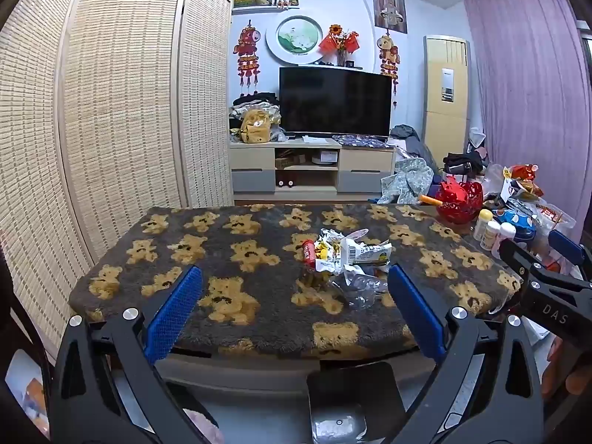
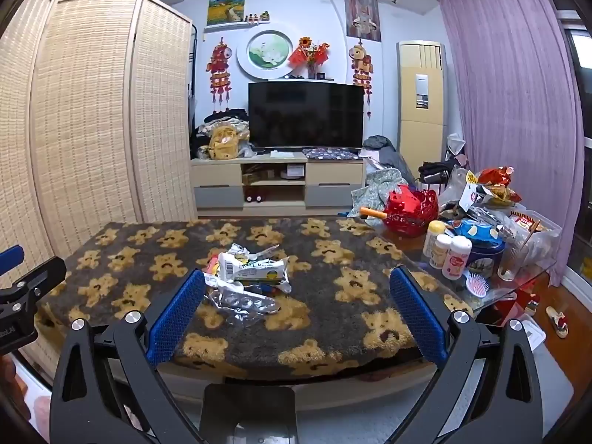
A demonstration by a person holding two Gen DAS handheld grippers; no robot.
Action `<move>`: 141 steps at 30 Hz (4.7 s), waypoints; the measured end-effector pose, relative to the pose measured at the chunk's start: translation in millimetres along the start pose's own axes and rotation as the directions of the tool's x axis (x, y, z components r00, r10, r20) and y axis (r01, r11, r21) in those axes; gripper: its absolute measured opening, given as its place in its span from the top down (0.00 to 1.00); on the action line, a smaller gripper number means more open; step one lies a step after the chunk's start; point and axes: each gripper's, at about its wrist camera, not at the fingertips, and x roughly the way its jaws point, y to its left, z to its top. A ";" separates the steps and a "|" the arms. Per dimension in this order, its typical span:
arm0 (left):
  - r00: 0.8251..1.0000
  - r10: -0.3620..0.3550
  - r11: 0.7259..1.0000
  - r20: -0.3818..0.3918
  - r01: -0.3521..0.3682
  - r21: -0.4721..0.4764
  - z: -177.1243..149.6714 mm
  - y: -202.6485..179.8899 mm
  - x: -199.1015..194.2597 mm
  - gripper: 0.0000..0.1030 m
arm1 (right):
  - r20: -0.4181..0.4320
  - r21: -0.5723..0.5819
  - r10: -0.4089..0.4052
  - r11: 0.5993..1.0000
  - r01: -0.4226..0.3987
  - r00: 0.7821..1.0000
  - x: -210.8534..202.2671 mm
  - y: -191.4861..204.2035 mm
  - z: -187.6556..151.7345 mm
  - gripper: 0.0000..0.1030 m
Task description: Collect trash
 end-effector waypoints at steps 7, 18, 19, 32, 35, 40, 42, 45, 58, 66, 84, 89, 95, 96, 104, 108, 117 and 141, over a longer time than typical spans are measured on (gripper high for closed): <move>1.000 -0.004 1.000 -0.002 0.004 -0.001 -0.3 0.0 0.3 0.08 | -0.004 0.001 0.002 1.000 -0.002 1.000 -2.2 -0.2 0.2 0.03; 1.000 -0.006 1.000 0.001 0.006 -0.003 1.7 1.5 -2.7 0.08 | 0.006 0.018 0.004 1.000 -0.004 1.000 -1.8 -1.8 -0.7 0.03; 1.000 -0.005 1.000 0.000 0.005 -0.003 1.8 0.8 -2.1 0.08 | 0.005 0.018 0.005 1.000 -0.005 1.000 -2.1 -1.4 -0.4 0.03; 1.000 -0.013 1.000 0.000 0.013 0.009 0.0 -6.1 -3.7 0.08 | 0.000 0.022 0.006 1.000 -0.006 1.000 4.4 -5.3 -8.8 0.03; 1.000 -0.017 1.000 -0.001 0.017 0.010 0.3 -6.3 -4.3 0.08 | -0.001 0.028 0.010 1.000 -0.010 1.000 5.8 -6.9 -8.8 0.03; 1.000 -0.017 1.000 -0.003 0.017 0.011 0.8 -6.5 -3.5 0.08 | -0.002 0.026 0.005 1.000 -0.005 1.000 6.1 -4.8 -9.3 0.03; 1.000 -0.016 1.000 -0.003 0.016 0.012 0.9 -6.6 -3.5 0.08 | -0.003 0.027 0.003 1.000 -0.003 1.000 6.7 -3.9 -10.2 0.03; 1.000 -0.016 1.000 -0.003 0.016 0.010 1.5 -6.2 -3.5 0.08 | -0.004 0.031 0.003 1.000 -0.003 1.000 6.1 -4.3 -8.7 0.03; 1.000 -0.016 1.000 0.000 0.016 0.006 5.0 -3.7 -3.5 0.08 | -0.008 0.028 -0.002 1.000 0.002 1.000 7.9 -3.2 -10.6 0.03; 1.000 -0.017 1.000 0.001 0.017 0.008 4.5 -2.9 -4.6 0.08 | -0.015 0.033 0.000 0.999 0.000 1.000 6.9 -9.4 -7.6 0.03; 1.000 -0.007 1.000 -0.005 0.007 0.004 2.7 -2.2 -0.2 0.08 | -0.025 0.038 -0.008 0.999 0.008 1.000 11.2 -11.7 -6.1 0.03; 1.000 -0.004 1.000 -0.009 0.004 0.004 2.2 -1.4 2.5 0.08 | -0.029 0.051 -0.005 0.999 0.006 1.000 11.7 -14.6 -5.6 0.03; 0.999 -0.008 1.000 -0.043 0.008 0.008 -3.0 -2.6 16.8 0.08 | -0.051 0.067 -0.002 0.998 0.005 0.999 22.5 -19.5 -11.9 0.03; 0.999 -0.009 1.000 -0.048 0.009 0.008 -4.2 -2.5 19.7 0.08 | -0.058 0.072 0.000 0.997 0.004 0.998 26.0 -20.7 -13.1 0.03; 0.989 -0.039 0.999 -0.140 0.039 -0.005 -19.0 5.0 69.3 0.08 | -0.153 0.103 0.026 0.995 -0.011 0.988 76.2 -25.6 -34.9 0.03; 0.982 -0.042 0.999 -0.186 0.041 -0.009 -29.4 8.7 99.1 0.08 | -0.214 0.101 0.059 0.994 -0.038 0.975 109.8 -23.3 -50.8 0.03; 0.956 -0.023 0.998 -0.291 0.038 0.043 -45.9 1.1 169.4 0.08 | -0.305 0.075 0.162 0.986 -0.146 0.938 186.7 -14.3 -74.9 0.03; 0.926 -0.039 0.998 -0.376 0.057 0.035 -42.8 1.7 253.4 0.11 | -0.433 -0.139 0.392 0.861 -0.489 0.812 291.5 42.1 -86.1 0.53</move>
